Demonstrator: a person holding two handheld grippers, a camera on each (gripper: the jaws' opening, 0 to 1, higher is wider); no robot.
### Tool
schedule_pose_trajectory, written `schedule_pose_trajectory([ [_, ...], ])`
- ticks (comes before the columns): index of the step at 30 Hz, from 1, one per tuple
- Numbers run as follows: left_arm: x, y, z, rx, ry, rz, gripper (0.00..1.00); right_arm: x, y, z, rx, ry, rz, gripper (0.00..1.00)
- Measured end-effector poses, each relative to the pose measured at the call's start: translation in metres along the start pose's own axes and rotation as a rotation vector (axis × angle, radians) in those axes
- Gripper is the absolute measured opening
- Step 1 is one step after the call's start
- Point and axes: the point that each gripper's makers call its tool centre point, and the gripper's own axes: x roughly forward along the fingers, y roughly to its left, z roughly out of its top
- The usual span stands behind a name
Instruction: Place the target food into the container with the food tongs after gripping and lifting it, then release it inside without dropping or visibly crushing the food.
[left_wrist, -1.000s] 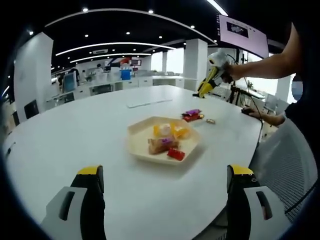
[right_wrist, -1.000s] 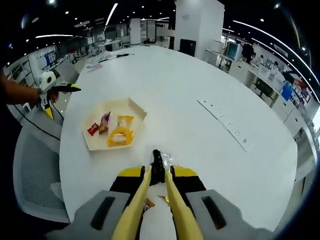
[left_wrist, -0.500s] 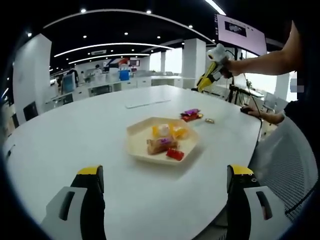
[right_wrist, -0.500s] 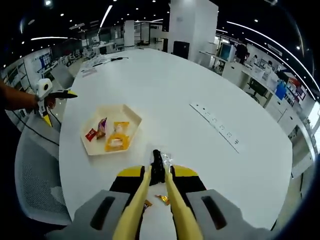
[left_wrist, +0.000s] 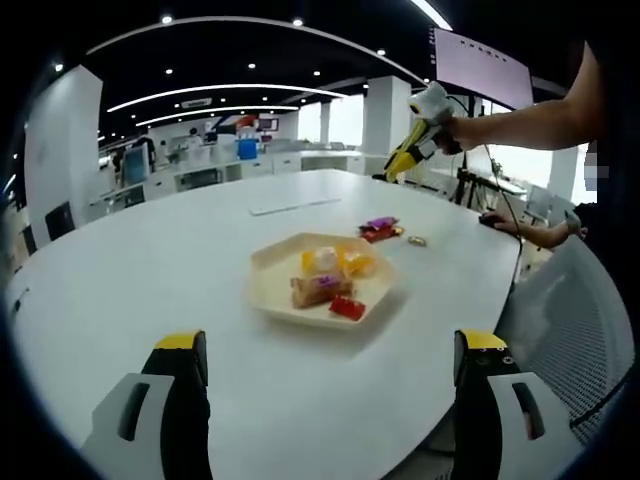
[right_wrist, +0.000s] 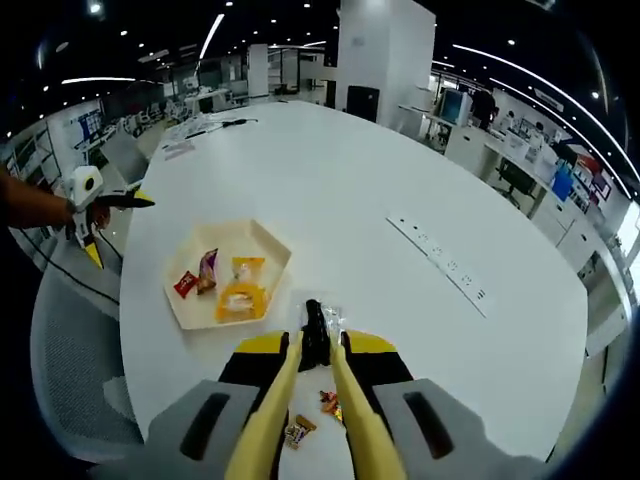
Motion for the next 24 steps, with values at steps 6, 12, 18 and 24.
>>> schedule_pose_trajectory([
  [6, 0.002, -0.005, -0.002, 0.028, 0.020, -0.017, 0.99, 0.008, 0.008, 0.015, 0.015, -0.015, -0.004, 0.19],
  [12, 0.001, -0.004, -0.001, 0.020, 0.011, -0.013, 0.99, 0.017, 0.023, 0.034, 0.008, -0.031, 0.004, 0.19],
  [18, 0.000, -0.003, 0.002, 0.003, -0.007, -0.016, 0.99, 0.032, 0.038, 0.057, -0.011, -0.052, 0.021, 0.19],
  [24, -0.001, -0.004, 0.005, -0.001, -0.023, -0.019, 0.99, 0.050, 0.062, 0.083, -0.028, -0.076, 0.045, 0.19],
])
